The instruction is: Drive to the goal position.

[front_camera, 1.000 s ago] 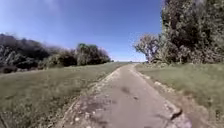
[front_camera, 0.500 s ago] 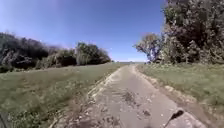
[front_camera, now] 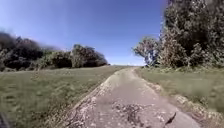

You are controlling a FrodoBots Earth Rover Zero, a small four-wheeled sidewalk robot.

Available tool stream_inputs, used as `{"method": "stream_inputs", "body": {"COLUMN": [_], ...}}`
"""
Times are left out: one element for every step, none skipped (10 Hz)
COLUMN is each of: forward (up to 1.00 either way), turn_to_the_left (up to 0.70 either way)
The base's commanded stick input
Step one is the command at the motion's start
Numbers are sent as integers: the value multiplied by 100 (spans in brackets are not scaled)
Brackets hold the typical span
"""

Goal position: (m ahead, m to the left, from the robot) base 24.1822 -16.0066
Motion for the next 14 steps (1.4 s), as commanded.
{"method": "stream_inputs", "body": {"forward": [100,100,100,100,100,100,100,100,100,100,100,100,100,100], "turn_to_the_left": [0,0,0,0,0,0,0,0,0,0,0,0,0,0]}}
